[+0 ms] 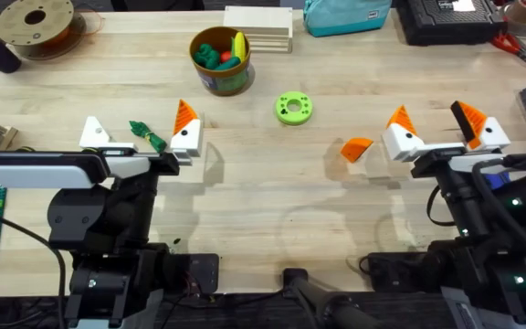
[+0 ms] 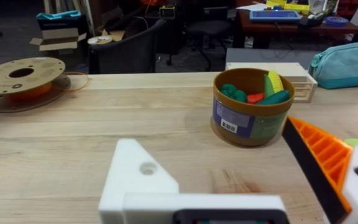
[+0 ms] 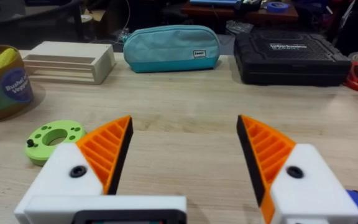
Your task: Pick up the gripper from the table and insert it into the empty holder that is missing its gripper. Then pick up a screw, insert it into the mounting hole, and use the screwdriver to tighten it. Finally, clean up the table by picking up the vegetable and placing it into the bucket.
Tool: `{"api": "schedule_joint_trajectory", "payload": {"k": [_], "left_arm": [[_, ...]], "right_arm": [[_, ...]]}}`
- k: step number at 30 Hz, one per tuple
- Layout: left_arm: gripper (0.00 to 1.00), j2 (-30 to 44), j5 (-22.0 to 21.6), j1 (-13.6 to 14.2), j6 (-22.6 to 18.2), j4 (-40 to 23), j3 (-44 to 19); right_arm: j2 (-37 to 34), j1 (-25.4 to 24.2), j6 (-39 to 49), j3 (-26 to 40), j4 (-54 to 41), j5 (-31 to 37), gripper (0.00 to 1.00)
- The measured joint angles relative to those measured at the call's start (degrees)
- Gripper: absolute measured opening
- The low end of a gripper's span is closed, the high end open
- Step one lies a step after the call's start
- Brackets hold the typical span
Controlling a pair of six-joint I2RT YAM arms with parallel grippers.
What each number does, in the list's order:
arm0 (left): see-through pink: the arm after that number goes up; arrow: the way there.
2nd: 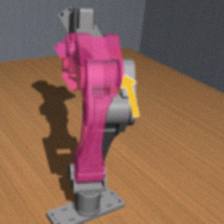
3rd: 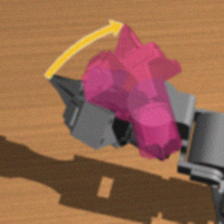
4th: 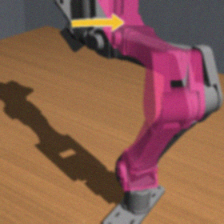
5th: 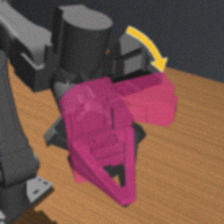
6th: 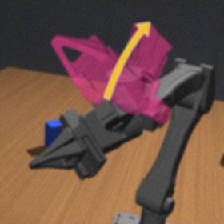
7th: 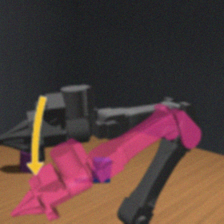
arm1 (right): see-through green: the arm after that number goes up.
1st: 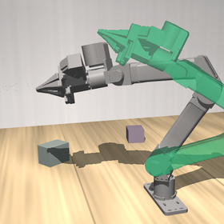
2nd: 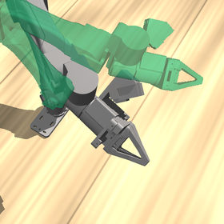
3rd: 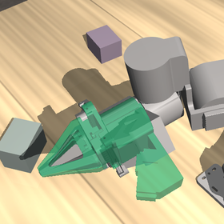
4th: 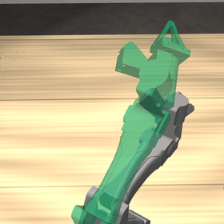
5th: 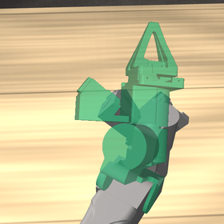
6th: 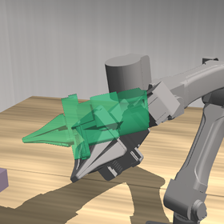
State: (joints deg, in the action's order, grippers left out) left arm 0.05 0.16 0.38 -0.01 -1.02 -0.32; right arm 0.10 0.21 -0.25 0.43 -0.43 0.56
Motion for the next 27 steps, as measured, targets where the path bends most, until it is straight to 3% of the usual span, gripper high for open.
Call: {"api": "schedule_joint_trajectory", "payload": {"k": [12,16,22,27], "left_arm": [[0.987,0.0,0.0,0.0,0.0,0.3,-0.1],[0.987,0.0,-0.3,0.0,1.0,-5.8,-2.5],[0.987,5.5,-2.1,0.0,2.4,-22.1,-18.2],[0.987,17.6,-3.0,0.0,2.7,-37.8,-35.1]], "right_arm": [[0.0,0.0,-0.3,0.1,-0.4,0.0,0.99],[-0.2,0.0,-1.7,2.6,-4.8,0.0,0.99],[-5.2,0.0,-2.8,16.3,-17.1,0.0,0.99],[-15.4,0.0,-2.8,31.3,-28.0,0.0,0.989]]}}
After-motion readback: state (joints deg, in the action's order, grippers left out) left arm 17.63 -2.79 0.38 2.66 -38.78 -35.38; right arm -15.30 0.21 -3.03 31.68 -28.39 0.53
